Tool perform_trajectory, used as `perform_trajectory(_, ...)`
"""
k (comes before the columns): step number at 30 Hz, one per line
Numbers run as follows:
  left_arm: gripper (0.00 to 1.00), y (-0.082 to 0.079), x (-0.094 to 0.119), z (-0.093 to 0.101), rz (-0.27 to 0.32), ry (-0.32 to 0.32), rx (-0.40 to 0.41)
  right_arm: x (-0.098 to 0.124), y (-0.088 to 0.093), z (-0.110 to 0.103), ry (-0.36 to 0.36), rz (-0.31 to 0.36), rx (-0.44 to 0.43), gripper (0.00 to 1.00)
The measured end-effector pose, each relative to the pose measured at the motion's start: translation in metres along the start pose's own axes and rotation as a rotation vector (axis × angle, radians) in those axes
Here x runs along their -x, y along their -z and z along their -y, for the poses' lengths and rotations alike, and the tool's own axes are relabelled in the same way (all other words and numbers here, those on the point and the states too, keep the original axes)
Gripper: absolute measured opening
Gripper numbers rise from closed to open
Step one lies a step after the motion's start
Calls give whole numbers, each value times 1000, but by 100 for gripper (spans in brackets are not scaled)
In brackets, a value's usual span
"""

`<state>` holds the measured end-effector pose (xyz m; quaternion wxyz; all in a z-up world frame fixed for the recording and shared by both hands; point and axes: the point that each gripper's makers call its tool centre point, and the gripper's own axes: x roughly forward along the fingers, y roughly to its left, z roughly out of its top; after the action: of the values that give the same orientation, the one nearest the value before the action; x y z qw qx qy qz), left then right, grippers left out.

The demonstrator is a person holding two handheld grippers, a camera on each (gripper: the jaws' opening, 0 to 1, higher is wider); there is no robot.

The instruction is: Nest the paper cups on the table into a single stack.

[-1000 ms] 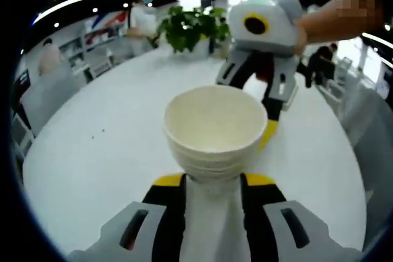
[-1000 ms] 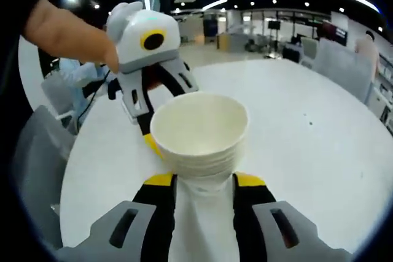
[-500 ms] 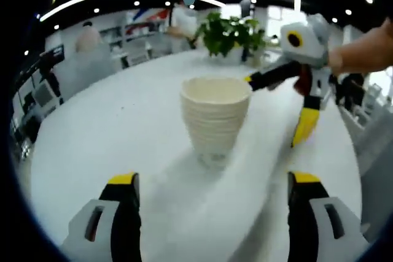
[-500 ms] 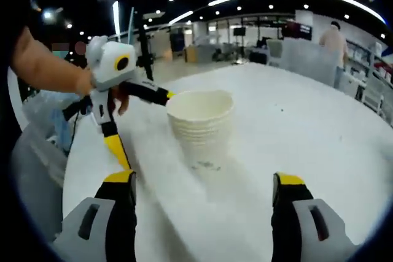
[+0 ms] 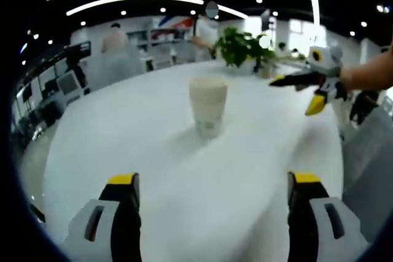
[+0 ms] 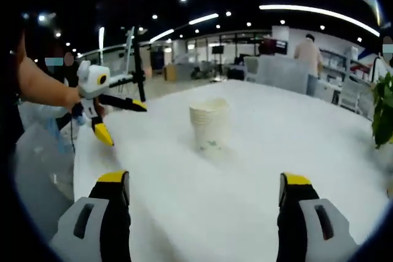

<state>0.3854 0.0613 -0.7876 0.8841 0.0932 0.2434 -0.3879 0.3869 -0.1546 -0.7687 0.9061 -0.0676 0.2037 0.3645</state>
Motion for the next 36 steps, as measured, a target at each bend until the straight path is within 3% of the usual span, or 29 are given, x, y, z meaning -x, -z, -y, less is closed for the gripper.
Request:
perform_trajectory(4,99,5,18,6,39,-36,28,21,3,-9,24,26,-6,100)
perform_trajectory(7,99,2,32,7,67,-83,-1,33,2,-14,45,50,-5,100)
perform_trajectory(9,99,-3,39,5,109,-83,52,40,0,-15,59,72,-7,100)
perform_trajectory(19,99,4,54,6,100,-94,48,57,7,-17,97,71,16,100)
perform_trajectory(25,99,-1,58,6,111,-100,41,59,10,-20,94,67,9,100)
perform_trajectory(28,99,-4,60,5,125,-92,87,60,11,-22,96,65,3,100)
perform_trajectory(36,99,-6,61,5,124,-97,62,63,13,-25,100,68,1,100)
